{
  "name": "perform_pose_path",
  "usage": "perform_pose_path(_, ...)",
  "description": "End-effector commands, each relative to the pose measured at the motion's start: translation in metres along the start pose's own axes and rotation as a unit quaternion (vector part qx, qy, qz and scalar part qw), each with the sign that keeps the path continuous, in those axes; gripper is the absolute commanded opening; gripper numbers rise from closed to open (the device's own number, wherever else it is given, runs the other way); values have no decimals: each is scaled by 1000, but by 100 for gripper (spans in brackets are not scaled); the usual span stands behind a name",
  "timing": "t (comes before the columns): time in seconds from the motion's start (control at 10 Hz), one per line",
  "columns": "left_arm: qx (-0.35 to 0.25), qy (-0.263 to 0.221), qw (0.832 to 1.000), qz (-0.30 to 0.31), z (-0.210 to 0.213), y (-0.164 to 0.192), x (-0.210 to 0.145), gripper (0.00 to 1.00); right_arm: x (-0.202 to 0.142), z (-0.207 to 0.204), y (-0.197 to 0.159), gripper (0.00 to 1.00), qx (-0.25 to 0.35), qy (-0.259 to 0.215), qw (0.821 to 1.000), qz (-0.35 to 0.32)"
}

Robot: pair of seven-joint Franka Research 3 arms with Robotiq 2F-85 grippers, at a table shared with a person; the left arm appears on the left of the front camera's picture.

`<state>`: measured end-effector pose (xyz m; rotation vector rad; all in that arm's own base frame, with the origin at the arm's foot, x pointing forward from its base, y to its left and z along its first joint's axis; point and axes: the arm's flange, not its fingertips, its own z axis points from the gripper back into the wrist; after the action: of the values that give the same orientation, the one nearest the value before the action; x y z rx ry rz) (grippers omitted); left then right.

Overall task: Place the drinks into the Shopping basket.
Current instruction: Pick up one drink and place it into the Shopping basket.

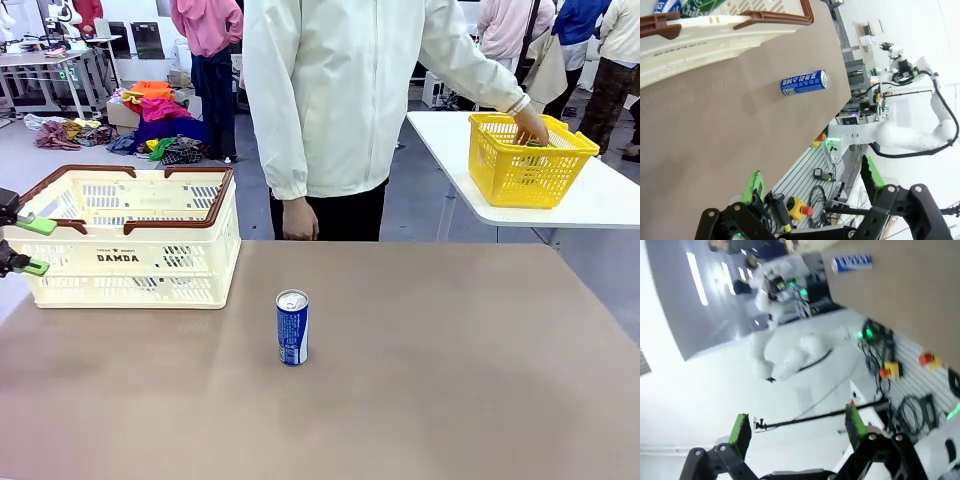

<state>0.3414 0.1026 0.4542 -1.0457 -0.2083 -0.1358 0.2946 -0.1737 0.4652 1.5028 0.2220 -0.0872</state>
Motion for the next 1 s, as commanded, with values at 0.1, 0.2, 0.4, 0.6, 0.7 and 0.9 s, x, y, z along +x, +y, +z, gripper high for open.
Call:
perform_pose_path(0.1, 1, 5, 1000, -4, 1, -1, -3, 100, 0, 0, 0, 100, 0, 0, 1000, 0)
perform_pose_path(0.2, 1, 5, 1000, -4, 1, -1, -3, 100, 0, 0, 0, 100, 0, 0, 1000, 0)
perform_pose_path(0.4, 1, 5, 1000, -4, 1, -1, -3, 100, 0, 0, 0, 100, 0, 0, 1000, 0)
perform_pose_path(0.6, 1, 5, 1000, -4, 1, -1, -3, 100, 0, 0, 0, 100, 0, 0, 1000, 0)
perform_pose_path(0.7, 1, 5, 1000, -4, 1, -1, -3, 100, 0, 0, 0, 100, 0, 0, 1000, 0)
perform_pose_path(0.9, 44, 23, 999, 7, -13, -35, 11, 100, 0, 0, 0, 100, 0, 0, 1000, 0)
